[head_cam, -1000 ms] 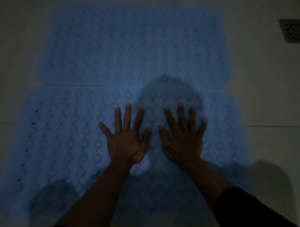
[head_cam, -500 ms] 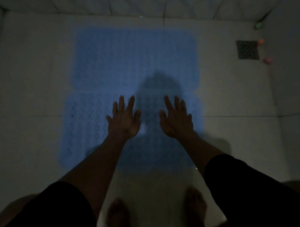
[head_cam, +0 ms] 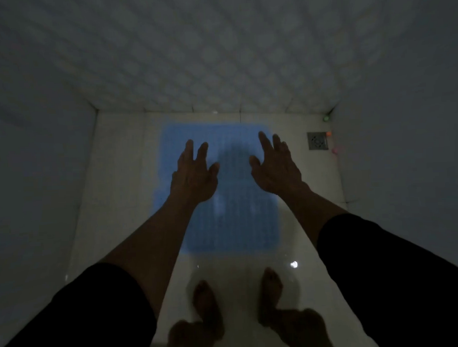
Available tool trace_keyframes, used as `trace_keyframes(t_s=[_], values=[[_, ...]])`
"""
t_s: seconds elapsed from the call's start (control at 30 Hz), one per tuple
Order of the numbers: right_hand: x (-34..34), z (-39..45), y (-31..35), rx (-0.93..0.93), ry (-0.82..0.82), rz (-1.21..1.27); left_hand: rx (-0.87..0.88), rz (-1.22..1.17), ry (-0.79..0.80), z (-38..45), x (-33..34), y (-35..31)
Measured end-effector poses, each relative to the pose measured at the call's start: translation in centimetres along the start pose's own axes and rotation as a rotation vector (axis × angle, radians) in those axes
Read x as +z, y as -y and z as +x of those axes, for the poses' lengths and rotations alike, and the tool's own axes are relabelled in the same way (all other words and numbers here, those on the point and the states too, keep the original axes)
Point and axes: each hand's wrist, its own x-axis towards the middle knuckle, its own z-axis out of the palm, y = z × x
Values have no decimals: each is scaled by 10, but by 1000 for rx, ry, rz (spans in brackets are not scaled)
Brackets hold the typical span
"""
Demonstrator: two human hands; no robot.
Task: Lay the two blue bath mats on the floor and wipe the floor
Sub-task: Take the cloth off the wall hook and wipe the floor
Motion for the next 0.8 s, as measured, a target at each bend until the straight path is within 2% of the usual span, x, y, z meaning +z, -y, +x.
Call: trace_keyframes(t_s=[0.23, 0.4, 0.57, 0.8], values=[[-184, -52, 125, -102, -261, 55, 191, 18, -208, -26, -210, -97], [-293, -87, 183, -188, -424, 45, 327, -6, -370, -41, -322, -167], [-366, -114, 200, -214, -575, 12, 449, -1, -485, -62, -377, -226], [-439, -129, 174, -219, -678, -18, 528, 16, -535, -72, -399, -302]])
